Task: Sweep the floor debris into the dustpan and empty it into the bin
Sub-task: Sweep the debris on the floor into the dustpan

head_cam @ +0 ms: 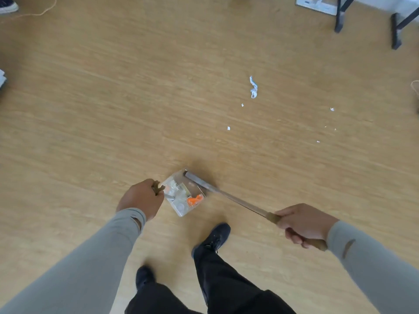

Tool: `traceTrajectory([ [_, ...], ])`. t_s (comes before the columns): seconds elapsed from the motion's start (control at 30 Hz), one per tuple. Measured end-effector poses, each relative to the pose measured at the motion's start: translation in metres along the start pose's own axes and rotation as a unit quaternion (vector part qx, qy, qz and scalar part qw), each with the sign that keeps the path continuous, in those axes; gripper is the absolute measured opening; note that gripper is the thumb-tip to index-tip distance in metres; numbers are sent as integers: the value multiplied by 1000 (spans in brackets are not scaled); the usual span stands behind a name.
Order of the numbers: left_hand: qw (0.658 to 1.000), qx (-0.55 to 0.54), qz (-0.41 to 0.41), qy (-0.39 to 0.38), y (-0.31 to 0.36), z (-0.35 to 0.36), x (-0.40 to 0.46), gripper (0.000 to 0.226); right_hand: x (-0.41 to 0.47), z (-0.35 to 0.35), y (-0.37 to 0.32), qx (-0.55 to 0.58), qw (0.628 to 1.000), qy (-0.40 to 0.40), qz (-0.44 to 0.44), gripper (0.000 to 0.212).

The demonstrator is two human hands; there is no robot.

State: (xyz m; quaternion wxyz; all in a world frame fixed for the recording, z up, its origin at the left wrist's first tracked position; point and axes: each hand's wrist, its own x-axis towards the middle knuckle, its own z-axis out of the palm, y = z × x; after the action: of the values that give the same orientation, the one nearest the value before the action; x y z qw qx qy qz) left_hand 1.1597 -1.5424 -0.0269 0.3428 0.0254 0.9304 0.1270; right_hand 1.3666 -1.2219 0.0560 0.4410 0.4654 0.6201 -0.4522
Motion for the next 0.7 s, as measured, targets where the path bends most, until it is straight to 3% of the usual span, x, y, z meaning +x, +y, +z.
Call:
traceTrajectory([
  [0.13, 1000, -2, 2, 1, -2, 2, -1, 11, -20, -17, 2, -4, 1000, 1, -24, 41],
  [0.3, 1000, -6, 14, -2, -5, 1, -1, 8, 7, 21, -10, -87, 995, 42, -19, 35],
  [0.43, 1000, -8, 16, -9, -9, 1, -5, 11, 18, 56, -31, -152, 988, 10, -6, 32],
  [0.63, 999, -7, 35, -24, -22, -11, -14, 15, -39, 18, -24, 60, 998, -7, 14, 29],
  [0.7, 998, -17, 46, -26, -25, -23, -18, 14, -60, 13, -13, 82, 997, 13, 0, 30],
])
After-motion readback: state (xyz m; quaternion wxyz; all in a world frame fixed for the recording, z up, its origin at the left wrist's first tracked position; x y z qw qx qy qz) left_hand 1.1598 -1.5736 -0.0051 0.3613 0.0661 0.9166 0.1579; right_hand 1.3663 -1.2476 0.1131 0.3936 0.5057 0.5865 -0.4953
